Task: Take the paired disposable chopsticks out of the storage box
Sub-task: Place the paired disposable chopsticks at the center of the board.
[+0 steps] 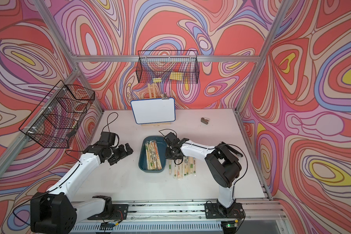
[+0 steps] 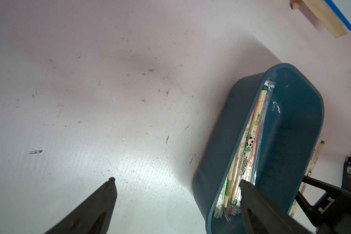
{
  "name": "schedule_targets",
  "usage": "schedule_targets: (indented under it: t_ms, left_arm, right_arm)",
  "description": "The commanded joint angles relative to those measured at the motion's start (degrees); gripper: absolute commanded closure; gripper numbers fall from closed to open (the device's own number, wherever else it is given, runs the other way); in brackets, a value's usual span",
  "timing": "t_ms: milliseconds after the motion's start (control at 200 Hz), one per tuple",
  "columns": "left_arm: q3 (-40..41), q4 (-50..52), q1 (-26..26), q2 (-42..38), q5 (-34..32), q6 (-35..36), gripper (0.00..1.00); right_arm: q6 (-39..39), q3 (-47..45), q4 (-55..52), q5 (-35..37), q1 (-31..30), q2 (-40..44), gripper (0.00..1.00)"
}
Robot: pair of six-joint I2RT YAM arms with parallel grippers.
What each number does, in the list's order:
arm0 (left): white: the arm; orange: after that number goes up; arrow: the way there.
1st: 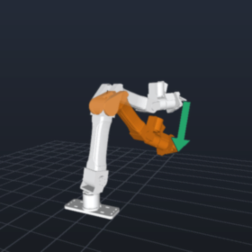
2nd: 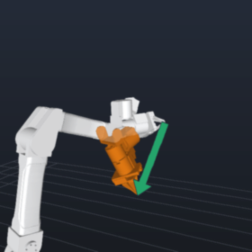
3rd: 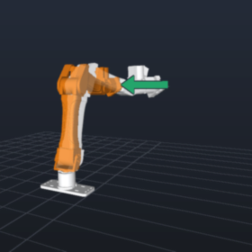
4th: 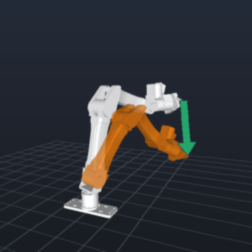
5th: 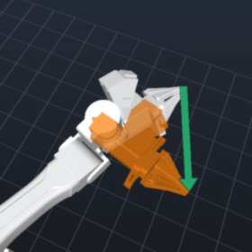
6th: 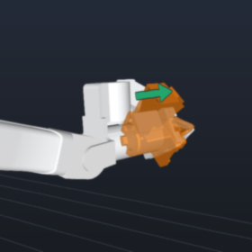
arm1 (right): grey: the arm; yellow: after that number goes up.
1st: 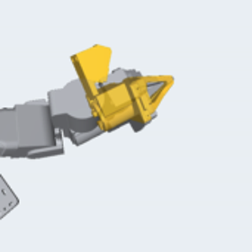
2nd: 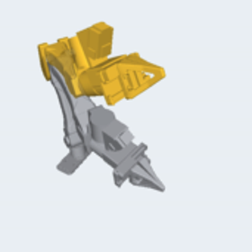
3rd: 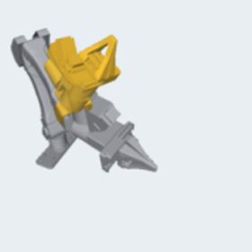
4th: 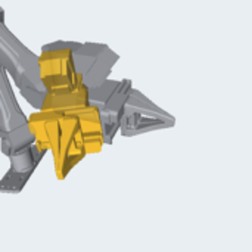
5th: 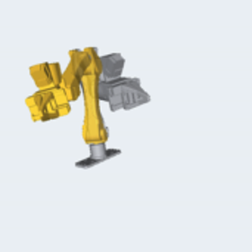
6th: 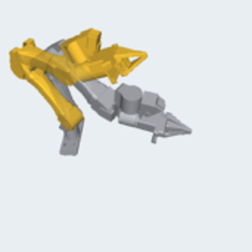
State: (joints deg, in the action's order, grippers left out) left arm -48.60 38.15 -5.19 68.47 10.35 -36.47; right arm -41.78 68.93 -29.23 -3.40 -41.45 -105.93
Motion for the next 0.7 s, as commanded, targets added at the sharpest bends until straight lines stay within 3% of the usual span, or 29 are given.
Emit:
schedule_targets:
  t_ms: [0,426,696]
  left_arm:
    - [0.8,0.4,0.4,-0.7,0.4,-0.1,0.0]
    - [0.8,0.6,0.4,-1.0,0.5,-0.2,0.0]
    - [0.9,0.4,0.4,-0.9,0.5,-0.2,0.0]
  right_arm:
    - [-0.9,-1.3,-0.6,1.5,-0.3,-0.4,1.0]
    - [-1.6,-2.3,-1.4,2.3,-0.3,-0.6,1.0]
    - [-1.6,-2.3,-1.9,2.6,-0.2,0.1,0.73]
